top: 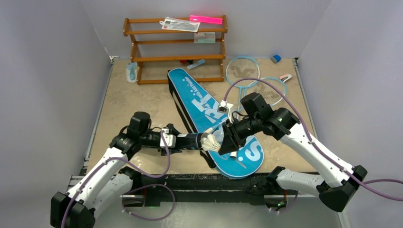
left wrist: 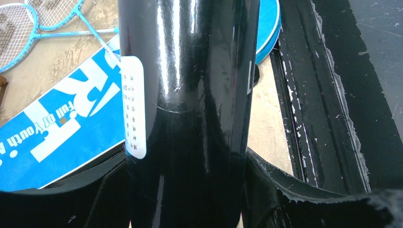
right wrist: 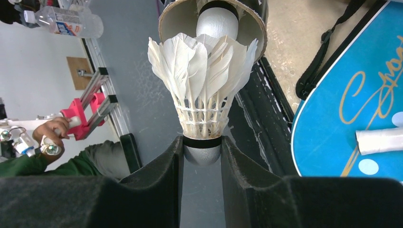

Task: Pack up the badminton gear
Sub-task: Place the shuttlecock at the shuttle tube.

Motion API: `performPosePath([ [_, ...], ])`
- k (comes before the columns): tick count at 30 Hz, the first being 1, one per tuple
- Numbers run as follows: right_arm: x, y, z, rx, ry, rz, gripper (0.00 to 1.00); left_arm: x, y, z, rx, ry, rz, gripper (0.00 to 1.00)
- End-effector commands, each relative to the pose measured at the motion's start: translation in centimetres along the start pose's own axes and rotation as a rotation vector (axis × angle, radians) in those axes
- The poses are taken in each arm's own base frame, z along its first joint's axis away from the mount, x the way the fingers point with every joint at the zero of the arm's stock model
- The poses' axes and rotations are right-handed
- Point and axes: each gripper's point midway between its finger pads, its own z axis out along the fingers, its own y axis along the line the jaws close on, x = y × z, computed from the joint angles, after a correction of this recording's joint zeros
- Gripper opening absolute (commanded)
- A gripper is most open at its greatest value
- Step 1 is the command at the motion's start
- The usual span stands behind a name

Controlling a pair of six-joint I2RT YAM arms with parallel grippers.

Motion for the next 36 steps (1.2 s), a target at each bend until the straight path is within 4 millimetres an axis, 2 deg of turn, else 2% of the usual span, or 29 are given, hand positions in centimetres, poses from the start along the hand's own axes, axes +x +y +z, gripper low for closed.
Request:
performPosePath([
  [1, -0.3, 1.7, -0.6, -0.059, -0.009, 0.011, 0.18, -2.3, -0.4, -0.1, 0.036, -0.072, 0.068, 0.0],
  [17, -0.2, 1.8, -0.6, -0.059, -0.014, 0.043, 0.18, -3.3, -0.6, -0.5, 0.029, -0.106, 0.119, 0.0],
  [36, -0.6, 1.5, -0.3, -0.044, -0.007, 0.072, 0.17, -3.5, -0.9, -0.5, 0.039, -0.12, 0.133, 0.0],
])
